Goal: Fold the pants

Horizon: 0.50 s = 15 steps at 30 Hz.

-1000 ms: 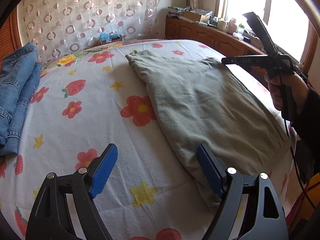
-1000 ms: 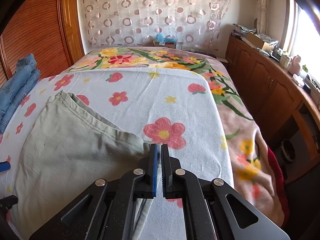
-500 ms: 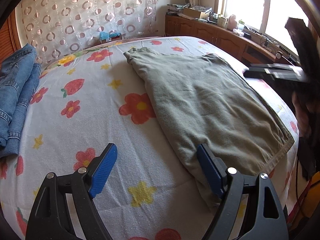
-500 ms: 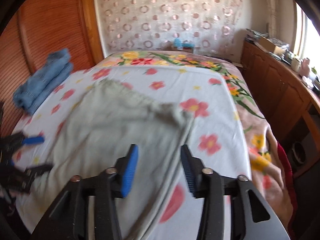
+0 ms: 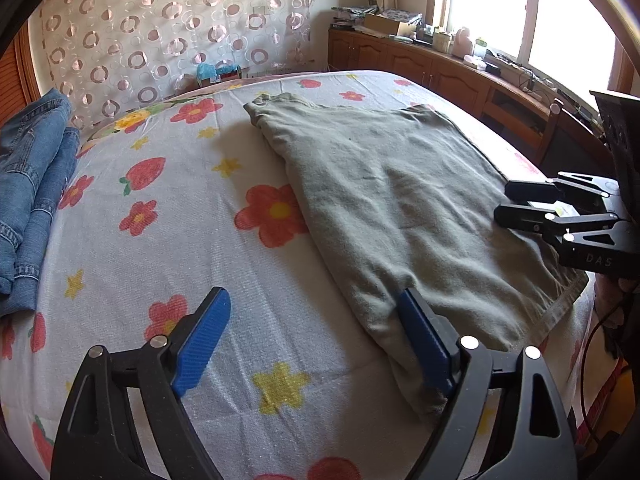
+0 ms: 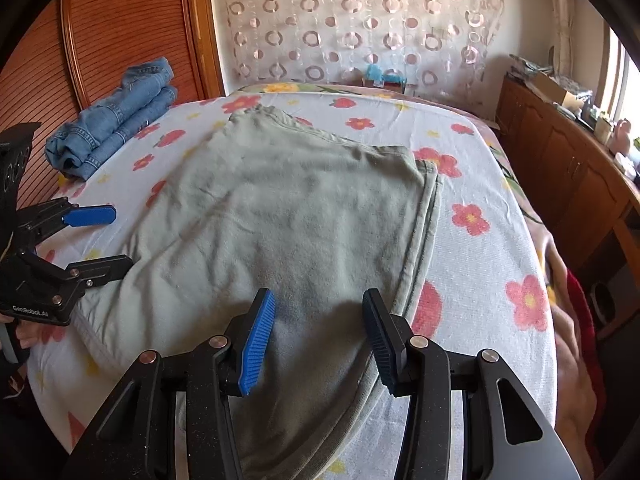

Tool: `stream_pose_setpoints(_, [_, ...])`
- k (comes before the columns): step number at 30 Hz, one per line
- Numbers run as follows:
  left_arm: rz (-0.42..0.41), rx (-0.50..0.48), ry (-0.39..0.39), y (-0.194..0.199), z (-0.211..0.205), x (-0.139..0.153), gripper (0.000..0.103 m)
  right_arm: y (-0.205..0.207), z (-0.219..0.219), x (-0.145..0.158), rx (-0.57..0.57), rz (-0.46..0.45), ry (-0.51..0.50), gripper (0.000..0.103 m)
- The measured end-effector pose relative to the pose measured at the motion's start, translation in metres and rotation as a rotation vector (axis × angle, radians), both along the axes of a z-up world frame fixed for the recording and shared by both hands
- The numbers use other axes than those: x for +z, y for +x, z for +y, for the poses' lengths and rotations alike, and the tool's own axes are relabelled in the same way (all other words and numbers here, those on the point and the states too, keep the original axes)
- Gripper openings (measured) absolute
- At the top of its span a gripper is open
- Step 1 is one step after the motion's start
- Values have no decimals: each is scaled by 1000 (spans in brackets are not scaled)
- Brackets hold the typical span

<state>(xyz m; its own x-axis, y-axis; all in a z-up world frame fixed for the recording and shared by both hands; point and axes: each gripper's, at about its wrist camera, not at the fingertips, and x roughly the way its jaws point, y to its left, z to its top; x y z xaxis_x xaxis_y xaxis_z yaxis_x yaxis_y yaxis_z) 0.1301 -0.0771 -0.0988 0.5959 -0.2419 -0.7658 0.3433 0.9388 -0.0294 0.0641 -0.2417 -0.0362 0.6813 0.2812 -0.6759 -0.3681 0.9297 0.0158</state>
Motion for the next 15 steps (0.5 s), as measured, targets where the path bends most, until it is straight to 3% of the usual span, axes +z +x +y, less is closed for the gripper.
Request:
stream_pose_setpoints(10, [-10, -8, -18, -4, -1, 5, 86, -1, 14, -3, -18, -13, -13, 49])
stream_pose_setpoints(15, [-18, -41, -75, -18, -3, 15, 79, -14, 4, 7, -29, -21, 17, 49])
